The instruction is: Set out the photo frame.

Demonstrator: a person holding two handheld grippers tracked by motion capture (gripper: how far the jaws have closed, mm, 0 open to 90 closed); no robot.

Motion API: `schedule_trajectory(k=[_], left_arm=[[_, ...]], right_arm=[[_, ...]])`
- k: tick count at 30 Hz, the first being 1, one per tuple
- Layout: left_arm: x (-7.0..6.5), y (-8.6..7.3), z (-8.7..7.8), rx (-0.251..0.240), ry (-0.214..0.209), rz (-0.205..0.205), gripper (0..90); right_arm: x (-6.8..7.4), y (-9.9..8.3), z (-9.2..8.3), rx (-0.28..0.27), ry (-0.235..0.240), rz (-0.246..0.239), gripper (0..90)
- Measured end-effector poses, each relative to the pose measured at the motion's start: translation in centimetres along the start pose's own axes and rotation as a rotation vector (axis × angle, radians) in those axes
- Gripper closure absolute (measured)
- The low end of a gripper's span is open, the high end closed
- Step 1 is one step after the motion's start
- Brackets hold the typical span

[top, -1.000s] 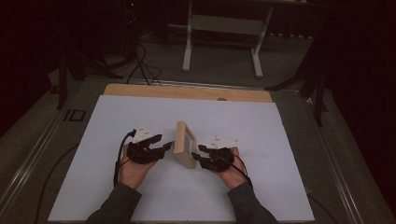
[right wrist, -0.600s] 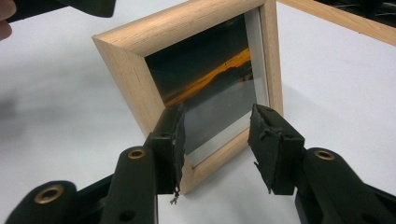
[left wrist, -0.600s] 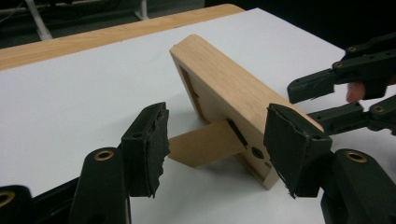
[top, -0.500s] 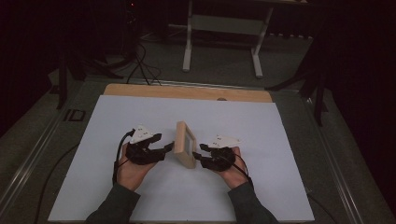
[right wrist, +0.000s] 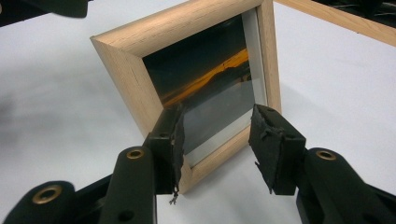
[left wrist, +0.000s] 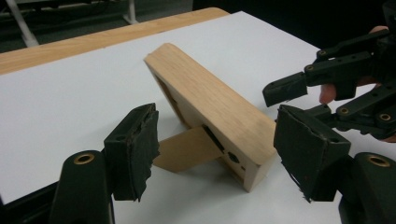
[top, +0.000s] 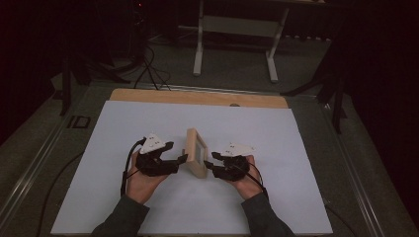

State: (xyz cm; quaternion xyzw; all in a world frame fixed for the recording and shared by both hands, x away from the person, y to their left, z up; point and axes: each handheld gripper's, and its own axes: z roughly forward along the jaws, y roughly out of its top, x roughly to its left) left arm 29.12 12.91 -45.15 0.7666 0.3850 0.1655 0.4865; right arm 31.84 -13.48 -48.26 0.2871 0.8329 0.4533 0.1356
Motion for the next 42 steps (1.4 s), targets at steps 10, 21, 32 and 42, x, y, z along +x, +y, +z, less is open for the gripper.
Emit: schedule_trajectory(k=[10, 21, 32, 42], left_arm=[[-1.2, -0.1, 1.1, 0.024, -0.023, 0.022, 28.2], [-1.7, -0.5, 2.7, 0.057, -0.031, 0.011, 28.0], [-1.7, -0.7, 4.0, 0.076, -0.017, -0.016, 28.8], [-1.7, -0.8, 4.4, 0.087, -0.013, -0.022, 35.0]], right_arm=[[0.0, 0.0, 0.0, 0.001, 0.002, -0.001, 54.2], [-0.2, -0.1, -0.1, 0.002, 0.0, 0.005, 53.6], [-0.6, 0.0, -0.6, -0.014, -0.01, 0.017, 53.5], [-1.0, 0.0, -0.9, -0.028, -0.018, 0.027, 53.0]])
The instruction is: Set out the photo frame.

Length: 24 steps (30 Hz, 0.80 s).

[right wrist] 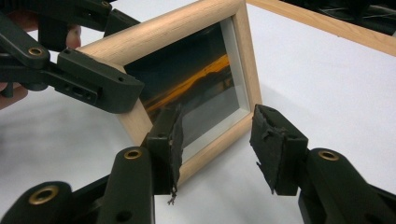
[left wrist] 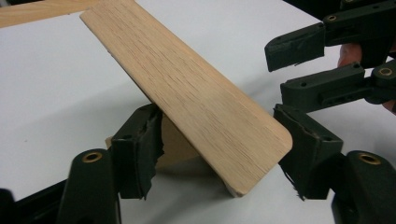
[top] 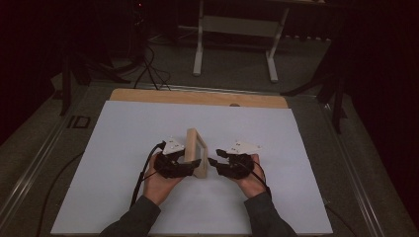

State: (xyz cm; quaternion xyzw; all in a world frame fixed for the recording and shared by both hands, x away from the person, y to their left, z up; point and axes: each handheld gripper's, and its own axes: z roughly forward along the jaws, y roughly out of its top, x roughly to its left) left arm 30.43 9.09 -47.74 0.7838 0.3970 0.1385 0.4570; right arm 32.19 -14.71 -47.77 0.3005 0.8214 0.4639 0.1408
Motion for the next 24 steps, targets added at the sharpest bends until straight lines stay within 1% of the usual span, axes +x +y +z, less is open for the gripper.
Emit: schedule_trajectory(k=[2, 7, 12, 15, 20, 24], left_arm=[[-0.05, 0.0, 0.02, 0.0, -0.001, 0.001, 36.8], [-0.08, 0.01, -0.02, 0.002, 0.002, 0.001, 37.8], [-0.04, 0.02, -0.16, -0.005, 0.006, 0.004, 43.7], [0.0, 0.02, -0.2, -0.005, 0.005, 0.002, 45.4], [-0.03, 0.02, -0.26, -0.009, 0.007, 0.01, 49.0], [-0.07, 0.02, -0.3, -0.01, 0.009, 0.015, 51.2]], right_arm=[[-0.1, 0.01, -0.1, -0.004, -0.003, 0.004, 52.5], [-0.23, 0.06, -0.24, -0.012, -0.008, 0.011, 50.9], [-0.33, 0.1, -0.33, -0.015, -0.013, 0.012, 50.0], [-0.47, 0.13, -0.44, -0.021, -0.018, 0.018, 48.5], [-0.8, 0.18, -0.71, -0.031, -0.028, 0.039, 46.6], [-0.9, 0.24, -0.85, -0.036, -0.03, 0.041, 45.8]])
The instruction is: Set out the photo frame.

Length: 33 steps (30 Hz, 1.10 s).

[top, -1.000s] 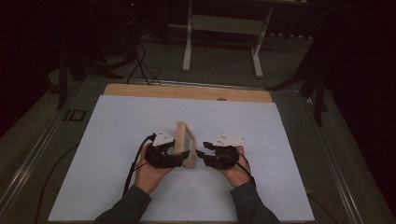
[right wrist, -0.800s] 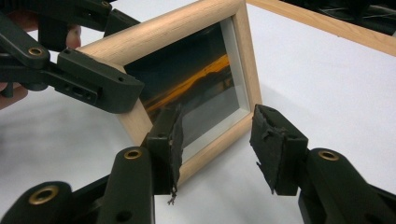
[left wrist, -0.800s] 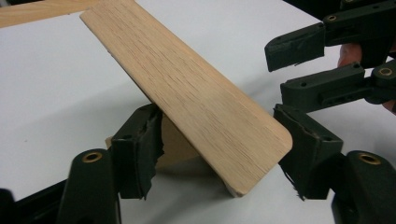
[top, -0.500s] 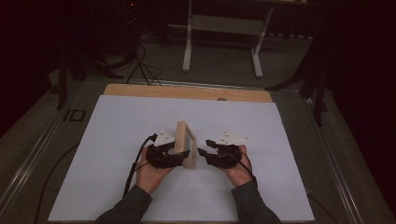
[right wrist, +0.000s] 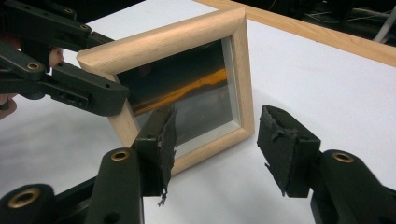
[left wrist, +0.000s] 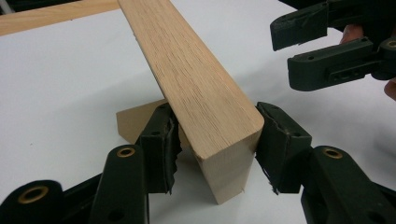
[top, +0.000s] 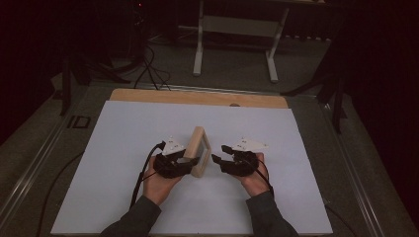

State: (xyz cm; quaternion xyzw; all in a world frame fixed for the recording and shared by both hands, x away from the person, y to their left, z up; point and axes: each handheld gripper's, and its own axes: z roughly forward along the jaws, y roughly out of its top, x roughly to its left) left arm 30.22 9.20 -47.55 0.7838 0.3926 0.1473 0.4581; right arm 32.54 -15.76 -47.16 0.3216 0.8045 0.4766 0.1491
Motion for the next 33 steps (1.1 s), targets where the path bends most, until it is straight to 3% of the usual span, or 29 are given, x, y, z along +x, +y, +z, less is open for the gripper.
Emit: schedule_trajectory(k=[12, 33], left_arm=[[-0.09, 0.03, -0.07, 0.003, 0.002, 0.006, 57.3], [-0.34, 0.07, -0.1, 0.019, -0.016, 0.061, 60.9]], right_arm=[[-0.09, 0.21, -0.27, -0.01, -0.027, 0.002, 39.7], [-0.21, 0.99, -0.88, -0.05, -0.051, 0.006, 40.2]])
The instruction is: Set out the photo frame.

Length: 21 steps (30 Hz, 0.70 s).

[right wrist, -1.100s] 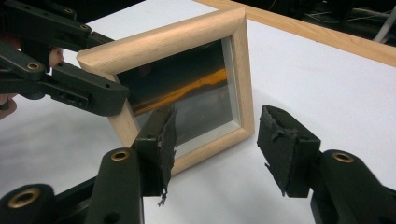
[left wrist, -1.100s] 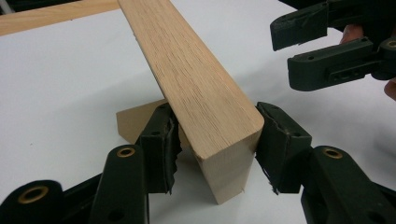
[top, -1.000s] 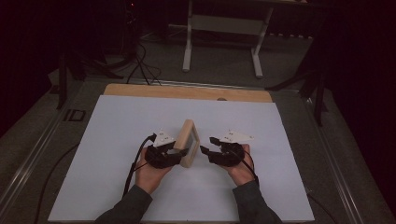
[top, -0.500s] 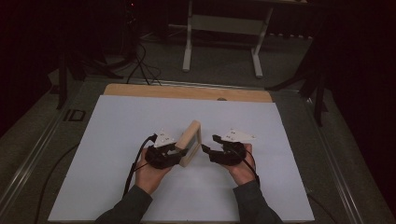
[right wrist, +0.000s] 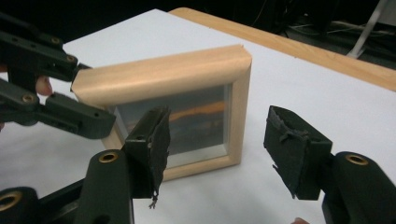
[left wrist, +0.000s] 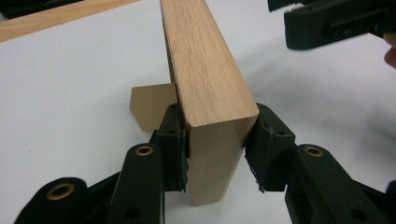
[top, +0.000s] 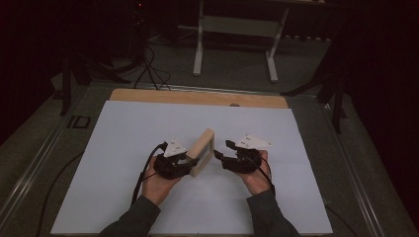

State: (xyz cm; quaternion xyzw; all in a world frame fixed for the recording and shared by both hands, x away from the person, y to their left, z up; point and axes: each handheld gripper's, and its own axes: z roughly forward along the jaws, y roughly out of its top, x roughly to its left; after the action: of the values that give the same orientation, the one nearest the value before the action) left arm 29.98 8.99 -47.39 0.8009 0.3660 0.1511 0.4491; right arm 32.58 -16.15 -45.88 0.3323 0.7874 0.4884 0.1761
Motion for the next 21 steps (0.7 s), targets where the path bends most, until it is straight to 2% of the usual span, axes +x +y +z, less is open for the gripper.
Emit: schedule_trajectory(k=[12, 16, 21], left_arm=[[-0.3, -0.1, 0.0, -0.001, -0.007, 0.047, 60.9], [-0.6, -0.1, 0.0, 0.001, -0.006, 0.067, 60.9], [-0.7, -0.2, 0.0, 0.004, -0.008, 0.087, 60.9]], right_arm=[[-0.2, 1.3, -0.3, -0.037, -0.031, 0.006, 43.5], [-0.2, 1.5, 0.0, -0.038, -0.044, 0.001, 48.5], [-0.3, 1.9, 0.3, -0.035, -0.048, 0.001, 49.8]])
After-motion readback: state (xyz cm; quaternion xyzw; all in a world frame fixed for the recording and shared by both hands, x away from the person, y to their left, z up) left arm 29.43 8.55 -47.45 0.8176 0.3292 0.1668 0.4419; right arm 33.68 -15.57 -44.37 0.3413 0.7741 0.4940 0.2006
